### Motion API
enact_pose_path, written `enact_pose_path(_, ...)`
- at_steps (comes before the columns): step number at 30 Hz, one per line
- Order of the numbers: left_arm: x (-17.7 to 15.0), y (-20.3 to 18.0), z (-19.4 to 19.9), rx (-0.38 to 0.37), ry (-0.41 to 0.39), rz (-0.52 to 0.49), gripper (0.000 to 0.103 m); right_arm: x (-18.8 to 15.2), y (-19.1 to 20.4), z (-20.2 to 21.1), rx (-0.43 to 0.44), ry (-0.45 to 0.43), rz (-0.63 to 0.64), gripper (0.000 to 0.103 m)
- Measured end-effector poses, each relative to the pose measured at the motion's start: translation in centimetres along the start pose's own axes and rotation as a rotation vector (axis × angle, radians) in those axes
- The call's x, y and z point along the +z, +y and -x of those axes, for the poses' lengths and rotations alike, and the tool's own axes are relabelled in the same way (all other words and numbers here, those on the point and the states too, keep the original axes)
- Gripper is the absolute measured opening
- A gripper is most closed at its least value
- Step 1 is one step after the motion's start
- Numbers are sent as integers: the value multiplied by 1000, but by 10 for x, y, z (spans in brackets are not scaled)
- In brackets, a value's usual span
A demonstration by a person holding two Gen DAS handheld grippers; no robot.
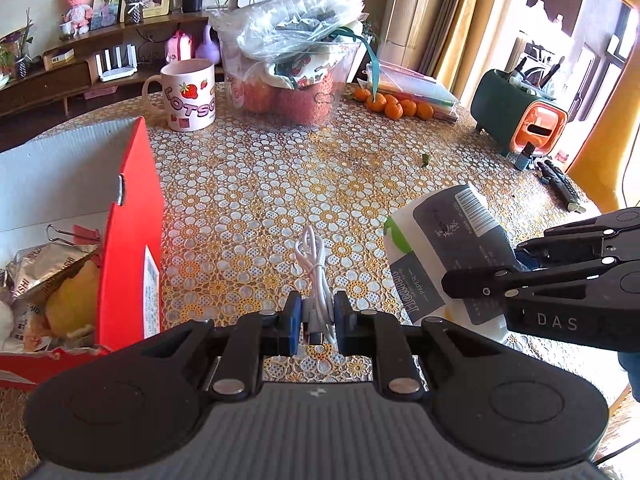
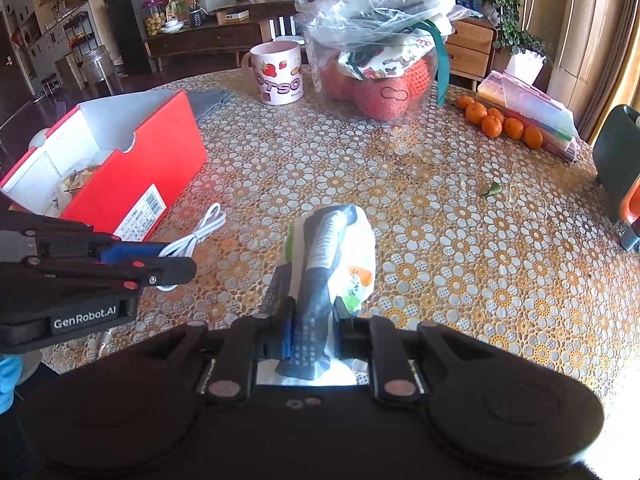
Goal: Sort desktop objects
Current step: 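Lift the packet and cable and carry both over the red box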
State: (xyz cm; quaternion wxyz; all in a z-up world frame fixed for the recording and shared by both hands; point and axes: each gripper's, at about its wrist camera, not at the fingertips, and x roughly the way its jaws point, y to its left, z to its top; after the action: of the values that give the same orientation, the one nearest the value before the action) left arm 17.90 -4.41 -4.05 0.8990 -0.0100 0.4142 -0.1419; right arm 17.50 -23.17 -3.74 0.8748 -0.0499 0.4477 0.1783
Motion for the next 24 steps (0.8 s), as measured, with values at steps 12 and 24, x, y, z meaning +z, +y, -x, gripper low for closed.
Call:
enact_pose_path(12,3,43,70,45,-84,31,16,36,64,39,30,-86,62,17)
enact_pose_path(24,14,135,119,179,-133,36,15,83,154,32,93,-134,166,17)
